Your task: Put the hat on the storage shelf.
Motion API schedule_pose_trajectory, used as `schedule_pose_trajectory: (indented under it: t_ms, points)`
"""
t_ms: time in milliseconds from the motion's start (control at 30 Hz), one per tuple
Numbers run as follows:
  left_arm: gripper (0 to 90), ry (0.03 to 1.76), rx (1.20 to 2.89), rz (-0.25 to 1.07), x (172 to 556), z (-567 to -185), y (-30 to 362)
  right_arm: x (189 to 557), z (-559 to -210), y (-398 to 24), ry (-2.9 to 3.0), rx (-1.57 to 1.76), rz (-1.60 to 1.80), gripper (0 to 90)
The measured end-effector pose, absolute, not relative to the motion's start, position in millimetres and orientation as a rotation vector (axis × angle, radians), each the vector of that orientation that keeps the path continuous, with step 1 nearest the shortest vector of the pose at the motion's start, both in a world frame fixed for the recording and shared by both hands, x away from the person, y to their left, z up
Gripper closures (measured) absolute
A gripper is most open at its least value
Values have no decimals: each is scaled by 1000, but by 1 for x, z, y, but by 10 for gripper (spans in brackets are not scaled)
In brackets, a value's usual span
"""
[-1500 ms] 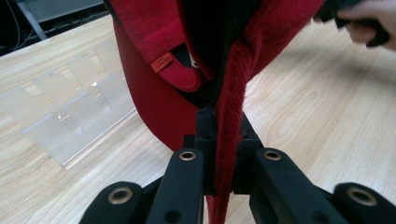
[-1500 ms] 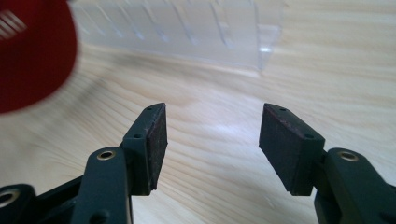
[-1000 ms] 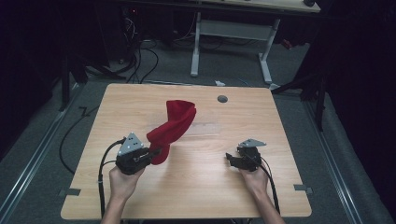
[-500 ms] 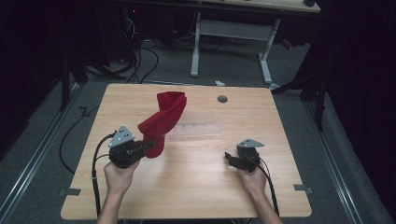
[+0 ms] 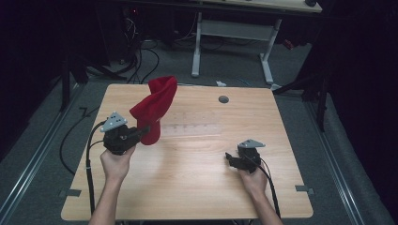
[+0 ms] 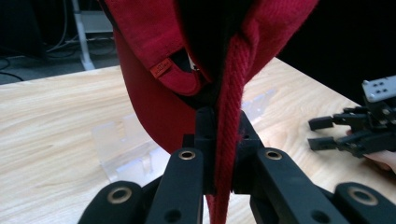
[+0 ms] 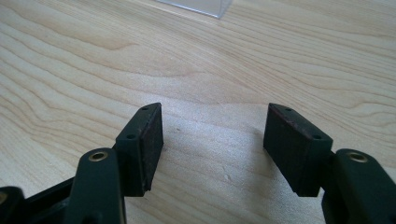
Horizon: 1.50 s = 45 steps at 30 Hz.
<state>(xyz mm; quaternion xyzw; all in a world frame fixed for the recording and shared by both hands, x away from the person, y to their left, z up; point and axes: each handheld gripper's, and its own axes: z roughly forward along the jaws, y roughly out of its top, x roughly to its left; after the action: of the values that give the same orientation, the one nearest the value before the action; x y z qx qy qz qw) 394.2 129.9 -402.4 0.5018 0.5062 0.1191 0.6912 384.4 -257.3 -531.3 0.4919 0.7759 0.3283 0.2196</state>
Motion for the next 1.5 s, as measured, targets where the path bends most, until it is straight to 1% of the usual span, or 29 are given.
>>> schedule_pose_trajectory:
  t_ms: [367, 867, 1233, 1500]
  points:
    - [847, 1126, 1092, 324, 416, -403, 134, 384, -531, -257, 2147, 1360, 908, 378]
    - [847, 1154, 1056, 325, 454, -416, 132, 384, -531, -257, 2148, 1362, 907, 375]
    - [847, 1154, 1054, 357, 455, -420, 133, 383, -531, -257, 2148, 1359, 907, 373]
    - [847, 1176, 1055, 363, 461, -432, 131, 383, -531, -256, 2149, 1358, 908, 372]
